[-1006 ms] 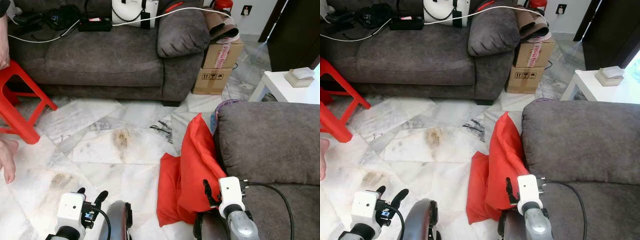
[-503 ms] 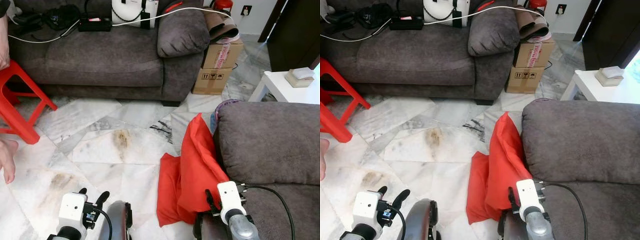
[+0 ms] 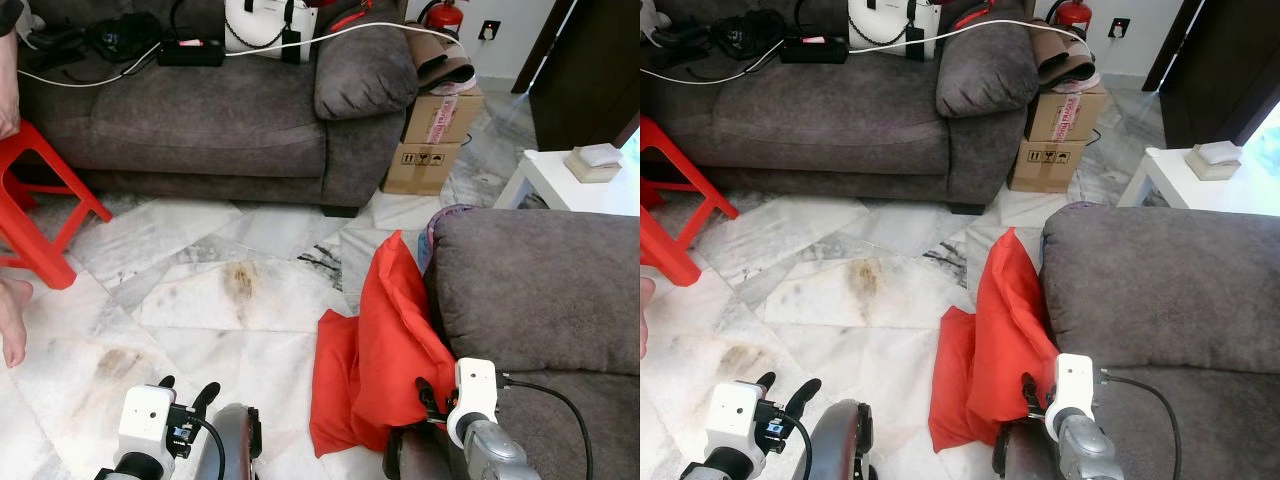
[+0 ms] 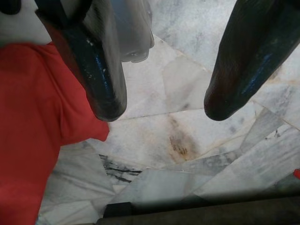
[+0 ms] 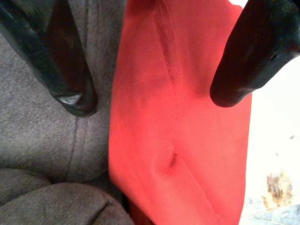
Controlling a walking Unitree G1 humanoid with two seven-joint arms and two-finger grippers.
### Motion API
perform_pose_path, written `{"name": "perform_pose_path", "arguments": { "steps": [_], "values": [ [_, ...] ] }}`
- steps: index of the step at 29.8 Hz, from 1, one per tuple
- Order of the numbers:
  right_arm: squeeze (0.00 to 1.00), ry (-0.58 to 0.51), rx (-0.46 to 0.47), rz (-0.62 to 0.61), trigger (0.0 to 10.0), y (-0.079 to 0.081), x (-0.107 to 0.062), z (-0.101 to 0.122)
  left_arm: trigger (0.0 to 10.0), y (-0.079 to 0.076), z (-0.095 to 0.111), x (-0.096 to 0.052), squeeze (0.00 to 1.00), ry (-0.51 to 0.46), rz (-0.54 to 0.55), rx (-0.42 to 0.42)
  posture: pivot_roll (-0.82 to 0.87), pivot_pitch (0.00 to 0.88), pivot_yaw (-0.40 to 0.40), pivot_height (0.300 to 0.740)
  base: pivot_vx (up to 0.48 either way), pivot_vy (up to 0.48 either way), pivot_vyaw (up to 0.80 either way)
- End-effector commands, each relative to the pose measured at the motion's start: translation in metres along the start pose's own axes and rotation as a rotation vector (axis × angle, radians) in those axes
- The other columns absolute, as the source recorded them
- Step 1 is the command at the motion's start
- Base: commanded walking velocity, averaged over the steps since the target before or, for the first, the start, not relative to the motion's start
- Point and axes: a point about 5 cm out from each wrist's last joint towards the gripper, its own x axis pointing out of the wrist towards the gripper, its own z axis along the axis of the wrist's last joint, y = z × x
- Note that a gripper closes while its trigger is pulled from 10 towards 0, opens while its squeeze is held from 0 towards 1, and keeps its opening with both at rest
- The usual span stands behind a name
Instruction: Move the pillow to the sofa from floor
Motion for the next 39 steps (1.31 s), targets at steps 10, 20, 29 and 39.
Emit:
{"name": "perform_pose_path", "arguments": {
  "steps": [10, 20, 29, 39],
  "values": [
    [0.00, 0.206, -0.004, 0.048, 10.0, 0.007, -0.010, -0.047, 10.0, -0.003, -0.005, -0.003, 0.00, 0.027, -0.019, -0.003, 0.25, 0.202, -0.028, 0.585, 0.000, 0.000, 0.00],
    [0.00, 0.205, 0.116, 0.103, 10.0, 0.023, -0.009, -0.051, 10.0, -0.003, -0.005, -0.003, 0.00, 0.025, -0.023, -0.005, 0.25, 0.201, -0.025, 0.585, 0.000, 0.000, 0.00],
    [0.00, 0.124, 0.201, 0.087, 10.0, 0.027, -0.005, -0.037, 10.0, -0.004, -0.005, -0.003, 0.00, 0.023, -0.020, -0.004, 0.26, 0.204, -0.026, 0.585, 0.000, 0.000, 0.00],
    [0.00, -0.015, 0.265, 0.040, 10.0, 0.025, 0.000, -0.014, 10.0, -0.004, -0.003, -0.003, 0.00, 0.019, -0.016, 0.002, 0.26, 0.205, -0.024, 0.585, 0.000, 0.000, 0.00]
  ]
}}
